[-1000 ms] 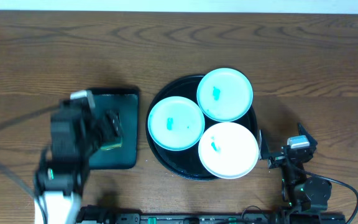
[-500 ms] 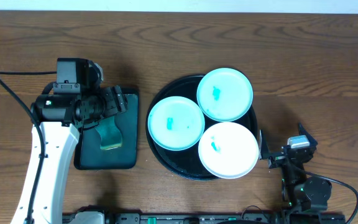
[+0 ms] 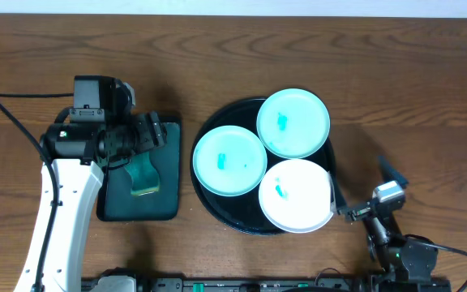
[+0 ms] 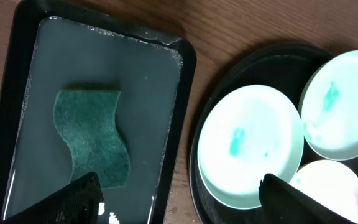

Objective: Clean dirty plates on tray and stack at the side

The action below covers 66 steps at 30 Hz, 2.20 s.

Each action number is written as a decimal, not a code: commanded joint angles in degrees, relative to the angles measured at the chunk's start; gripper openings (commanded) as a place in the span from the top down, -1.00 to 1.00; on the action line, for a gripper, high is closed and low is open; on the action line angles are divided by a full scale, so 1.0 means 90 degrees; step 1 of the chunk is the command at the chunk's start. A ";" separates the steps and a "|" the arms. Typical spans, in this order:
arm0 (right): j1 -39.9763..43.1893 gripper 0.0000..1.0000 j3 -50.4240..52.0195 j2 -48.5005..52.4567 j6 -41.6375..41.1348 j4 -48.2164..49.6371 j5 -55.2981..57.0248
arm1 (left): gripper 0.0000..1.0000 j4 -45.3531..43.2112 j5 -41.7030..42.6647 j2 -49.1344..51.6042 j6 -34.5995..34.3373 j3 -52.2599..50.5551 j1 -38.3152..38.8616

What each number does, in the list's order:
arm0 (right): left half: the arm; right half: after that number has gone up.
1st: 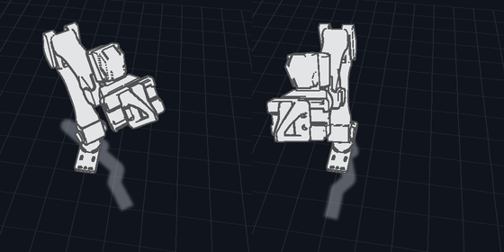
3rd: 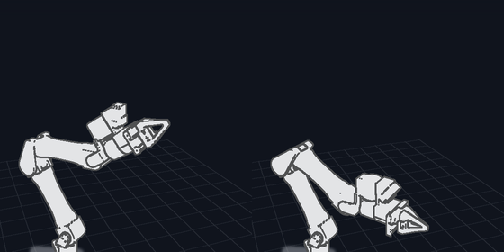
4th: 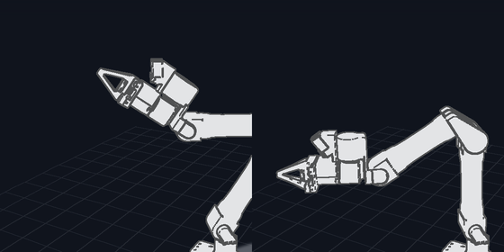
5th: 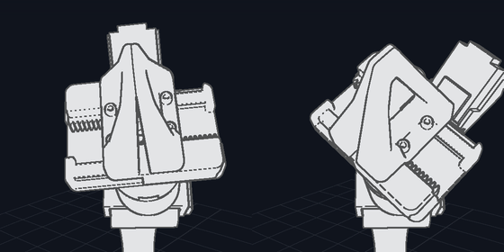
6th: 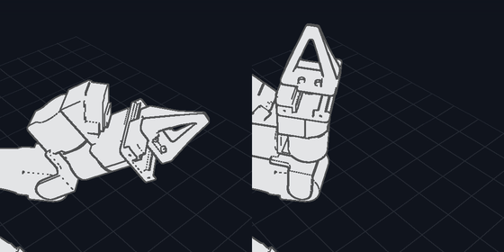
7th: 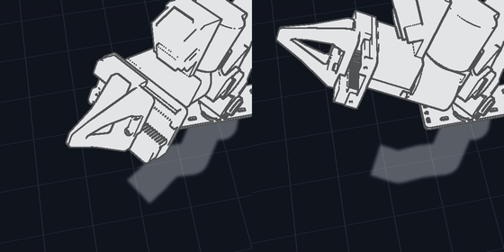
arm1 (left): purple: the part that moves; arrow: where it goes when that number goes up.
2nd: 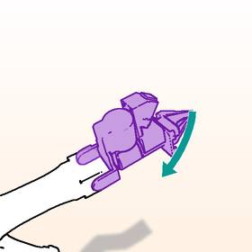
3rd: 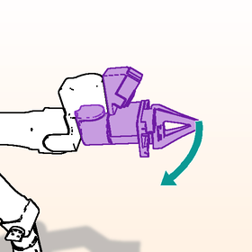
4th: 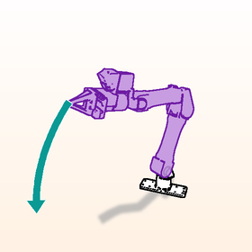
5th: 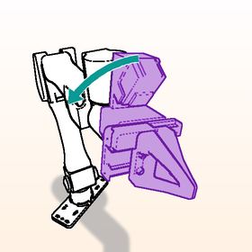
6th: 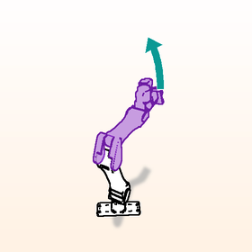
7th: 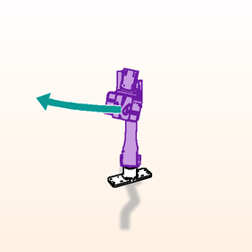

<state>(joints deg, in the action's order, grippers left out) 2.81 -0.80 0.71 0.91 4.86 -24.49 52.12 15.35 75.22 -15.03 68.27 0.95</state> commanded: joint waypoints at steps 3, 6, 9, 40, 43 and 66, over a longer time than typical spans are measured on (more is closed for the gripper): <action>-0.0049 -0.98 -0.0971 0.0408 -0.0406 -0.1139 -0.0838 | -0.64 -0.0056 0.0078 -0.0017 -0.0032 0.0148 -0.0027; -0.0049 -0.99 -0.1751 0.1144 -0.0209 -0.1622 -0.0833 | -0.64 -0.0124 0.0078 -0.0017 -0.0032 0.0148 -0.0027; -0.0049 -0.99 -0.2657 0.2266 -0.0214 -0.1965 -0.0882 | -0.64 -0.0138 0.0078 -0.0017 -0.0032 0.0148 -0.0027; -0.2310 -0.99 -0.9928 1.0965 -0.0017 -0.8558 -0.0928 | -0.64 -0.0126 0.0078 -0.0017 -0.0032 0.0148 -0.0027; -0.2424 -0.99 -0.9928 1.1084 -0.0017 -0.8323 -0.0920 | -0.64 -0.0129 0.0078 -0.0017 -0.0032 0.0148 -0.0027; -0.2895 -0.99 -0.9860 1.1191 -0.3429 -0.8235 0.2380 | -0.64 -0.0124 0.0078 -0.0015 -0.0032 0.0148 -0.0027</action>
<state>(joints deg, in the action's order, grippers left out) -23.00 -89.17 101.08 -28.10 -69.21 -5.52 50.85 16.19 75.22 -15.05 68.31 0.95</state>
